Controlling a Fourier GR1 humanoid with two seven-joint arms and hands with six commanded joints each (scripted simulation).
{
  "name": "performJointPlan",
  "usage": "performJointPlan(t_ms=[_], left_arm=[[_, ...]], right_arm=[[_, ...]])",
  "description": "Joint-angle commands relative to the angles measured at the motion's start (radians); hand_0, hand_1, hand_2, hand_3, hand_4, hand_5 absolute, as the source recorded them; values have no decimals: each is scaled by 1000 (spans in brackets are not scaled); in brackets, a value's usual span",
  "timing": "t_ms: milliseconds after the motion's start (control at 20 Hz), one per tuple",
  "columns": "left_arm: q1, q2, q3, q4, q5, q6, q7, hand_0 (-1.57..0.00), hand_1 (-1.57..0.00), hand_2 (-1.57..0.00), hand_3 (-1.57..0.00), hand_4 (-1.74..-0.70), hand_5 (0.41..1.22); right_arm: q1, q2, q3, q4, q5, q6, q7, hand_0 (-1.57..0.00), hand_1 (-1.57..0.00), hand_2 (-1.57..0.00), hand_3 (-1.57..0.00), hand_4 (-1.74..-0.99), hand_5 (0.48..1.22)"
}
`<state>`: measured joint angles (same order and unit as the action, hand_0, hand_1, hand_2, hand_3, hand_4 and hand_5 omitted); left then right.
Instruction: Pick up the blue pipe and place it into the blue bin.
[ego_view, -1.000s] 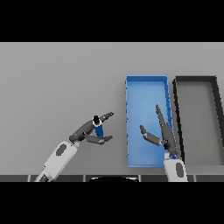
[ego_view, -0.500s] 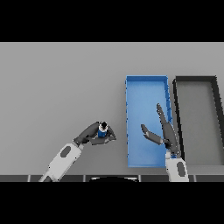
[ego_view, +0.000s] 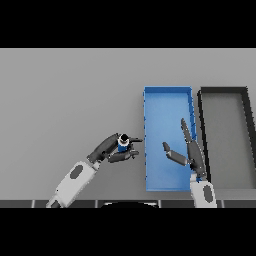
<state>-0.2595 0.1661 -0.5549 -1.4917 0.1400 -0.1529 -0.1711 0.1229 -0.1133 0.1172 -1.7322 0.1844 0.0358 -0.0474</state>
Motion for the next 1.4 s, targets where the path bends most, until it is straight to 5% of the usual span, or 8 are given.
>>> performJointPlan(t_ms=[0, 200, 600, 750, 950, 1050, 1250, 1350], left_arm=[[7, 2, -11, -26, -1, -2, 13, -1547, -1551, -1552, -1476, -1733, 1213], [-24, -6, -26, -81, 3, 4, 106, -1561, -1563, -1563, -1493, -1738, 1218], [-8, 6, -30, -82, -19, -2, 119, -1569, -1570, -1570, -1495, -1740, 1219], [-11, 1, -31, -84, -18, -7, 135, -1570, -1570, -1570, -1496, -1741, 1220], [-15, 6, -28, -87, -23, -11, 131, -1571, -1571, -1571, -1494, -1741, 1221], [-22, 1, -28, -72, -31, -15, 134, -1571, -1571, -1571, -1491, -1741, 1221], [-20, 12, -17, -74, -32, -22, 115, -1571, -1571, -1571, -1486, -1741, 1221], [-17, 11, -16, -79, -30, -25, 122, -1571, -1571, -1571, -1484, -1741, 1221]], right_arm=[[4, -2, -3, -5, -5, 1, -2, 1, 1, 1, 1, -1157, 600], [10, 3, 9, -10, 9, -1, -13, 1, 1, 1, 1, -1136, 604], [15, -2, -3, -13, -19, 13, 10, 1, 1, 1, 1, -1176, 605], [-13, -7, -18, -72, -191, 126, -17, 1, 1, 1, 1, -1195, 608], [-77, -144, -34, -188, -438, 311, 96, 1, 1, 1, 1, -1282, 537], [-133, -199, -11, -238, -505, 352, 196, 1, 1, 1, 1, -1314, 500], [-246, -223, 70, -268, -560, 407, 323, 1, 1, 1, 1, -1309, 503], [-315, -226, 102, -259, -550, 434, 340, 1, 1, 1, 1, -1311, 517]])
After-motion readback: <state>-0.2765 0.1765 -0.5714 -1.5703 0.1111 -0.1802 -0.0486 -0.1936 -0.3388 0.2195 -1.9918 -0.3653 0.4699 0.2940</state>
